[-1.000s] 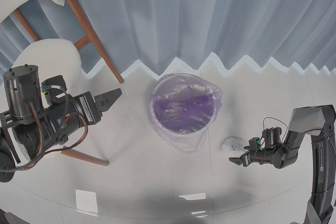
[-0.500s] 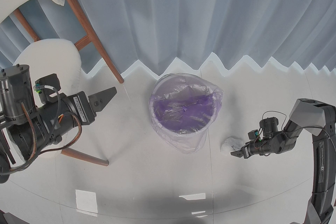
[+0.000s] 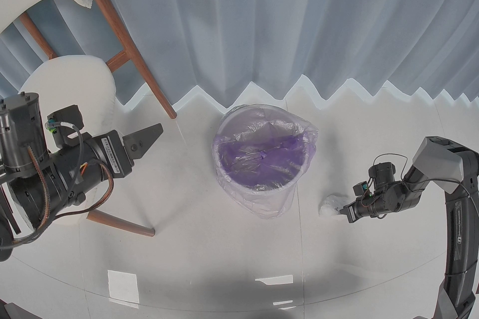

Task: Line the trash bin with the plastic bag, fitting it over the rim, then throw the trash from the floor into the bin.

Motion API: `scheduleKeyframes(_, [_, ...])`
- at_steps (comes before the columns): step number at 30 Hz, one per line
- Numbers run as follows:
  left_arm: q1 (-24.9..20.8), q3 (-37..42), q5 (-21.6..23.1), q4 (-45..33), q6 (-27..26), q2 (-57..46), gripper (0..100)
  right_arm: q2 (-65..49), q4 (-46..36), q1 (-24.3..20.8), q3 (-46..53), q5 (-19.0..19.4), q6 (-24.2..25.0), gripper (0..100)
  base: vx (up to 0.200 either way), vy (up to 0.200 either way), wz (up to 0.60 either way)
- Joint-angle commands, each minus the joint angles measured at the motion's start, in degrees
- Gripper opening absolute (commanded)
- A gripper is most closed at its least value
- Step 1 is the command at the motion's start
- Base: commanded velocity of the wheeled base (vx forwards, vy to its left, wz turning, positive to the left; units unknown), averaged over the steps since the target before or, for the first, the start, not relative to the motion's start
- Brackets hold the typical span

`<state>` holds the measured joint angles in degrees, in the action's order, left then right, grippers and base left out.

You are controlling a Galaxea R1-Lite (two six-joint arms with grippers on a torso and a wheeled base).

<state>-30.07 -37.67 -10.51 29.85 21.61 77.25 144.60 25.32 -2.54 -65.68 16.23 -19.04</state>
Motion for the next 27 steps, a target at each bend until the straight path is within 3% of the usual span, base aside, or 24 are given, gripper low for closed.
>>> scheduleKeyframes(1, [0.5,0.1,0.0,0.0,0.0,-0.3,100,-0.2,-0.5,0.0,0.0,0.1,0.1,0,0.0,0.0,0.0])
scheduleKeyframes(10, [1.0,0.2,0.0,0.0,-0.1,-0.4,100,0.4,0.3,0.2,-2.3,0.0,1.8,0,0.0,0.0,0.0])
scheduleKeyframes(17, [1.0,0.2,0.0,0.1,-0.4,-1.1,100,-1.6,2.6,-0.8,-11.0,0.0,13.9,0,0.0,0.0,0.0])
scheduleKeyframes(22, [1.1,1.3,0.0,0.1,-0.5,-3.2,100,-6.9,3.0,-0.7,-5.2,-0.1,16.3,0,0.0,0.0,0.0])
scheduleKeyframes(27, [1.5,1.7,0.0,0.1,-0.5,-4.7,100,-11.4,6.8,1.2,3.8,-0.1,15.5,0,0.0,0.0,0.0])
